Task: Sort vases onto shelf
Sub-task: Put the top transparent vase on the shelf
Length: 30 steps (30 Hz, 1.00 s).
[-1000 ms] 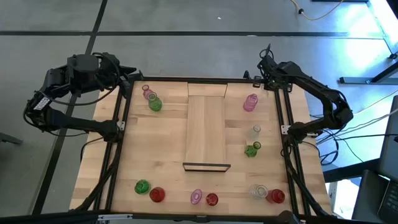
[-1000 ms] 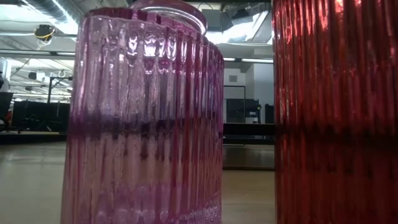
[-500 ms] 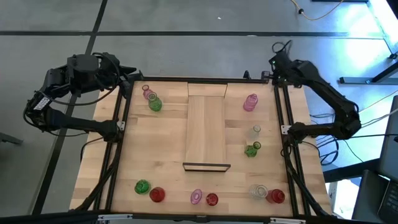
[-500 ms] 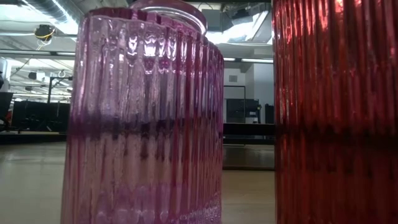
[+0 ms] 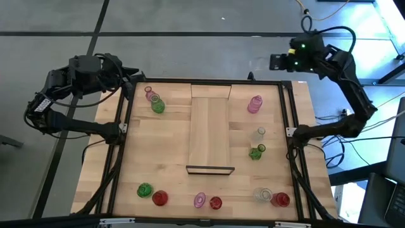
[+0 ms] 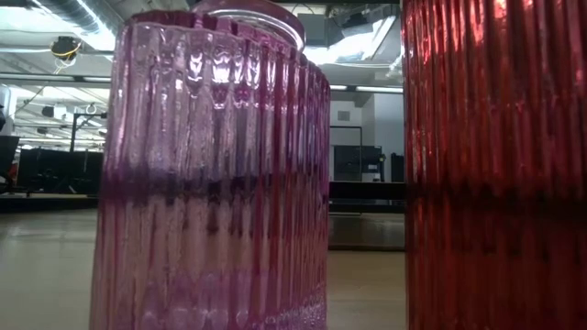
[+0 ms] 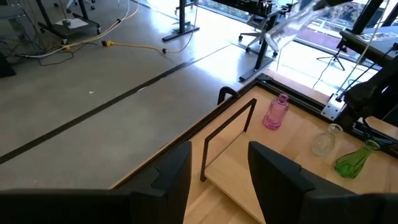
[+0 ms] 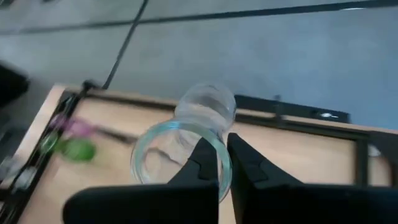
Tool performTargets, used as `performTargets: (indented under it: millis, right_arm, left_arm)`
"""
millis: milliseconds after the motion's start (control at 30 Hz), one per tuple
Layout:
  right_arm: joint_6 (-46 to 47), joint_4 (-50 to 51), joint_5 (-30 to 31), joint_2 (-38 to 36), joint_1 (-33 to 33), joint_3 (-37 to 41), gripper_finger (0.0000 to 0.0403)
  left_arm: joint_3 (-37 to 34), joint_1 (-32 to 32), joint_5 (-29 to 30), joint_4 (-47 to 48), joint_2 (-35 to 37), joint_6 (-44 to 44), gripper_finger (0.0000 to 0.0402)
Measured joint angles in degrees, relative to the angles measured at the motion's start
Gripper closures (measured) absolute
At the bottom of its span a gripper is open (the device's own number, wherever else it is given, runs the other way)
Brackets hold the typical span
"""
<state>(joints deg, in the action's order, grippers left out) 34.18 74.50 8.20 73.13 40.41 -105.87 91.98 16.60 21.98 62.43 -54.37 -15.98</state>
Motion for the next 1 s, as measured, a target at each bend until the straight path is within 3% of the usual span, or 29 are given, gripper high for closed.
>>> performTargets:
  millis: [267, 433, 567, 667, 1000]
  right_arm:
    - [-2.0, 5.3, -0.5, 12.5, -14.8, -10.9, 0.0403]
    - [-5.4, 15.9, -0.4, 23.9, -18.8, -22.1, 0.0403]
    - [-8.2, 14.2, -5.3, 30.2, -20.3, -29.3, 0.0403]
    - [-8.9, 13.9, -9.9, 31.3, -20.4, -27.1, 0.0403]
    - [-11.9, 12.9, -11.7, 36.7, -20.7, -26.8, 0.0403]
  left_arm:
    - [0.0, 0.0, 0.1, -0.1, -0.1, -0.4, 0.0250]
    - [0.0, 0.0, 0.1, -0.1, -0.1, -1.5, 0.0250]
    - [0.0, 0.0, 0.1, -0.1, -0.1, -1.9, 0.0250]
    - [0.0, 0.0, -0.1, -0.1, -0.1, -2.6, 0.0250]
    - [0.0, 0.0, -0.2, 0.1, -0.1, -3.2, 0.0250]
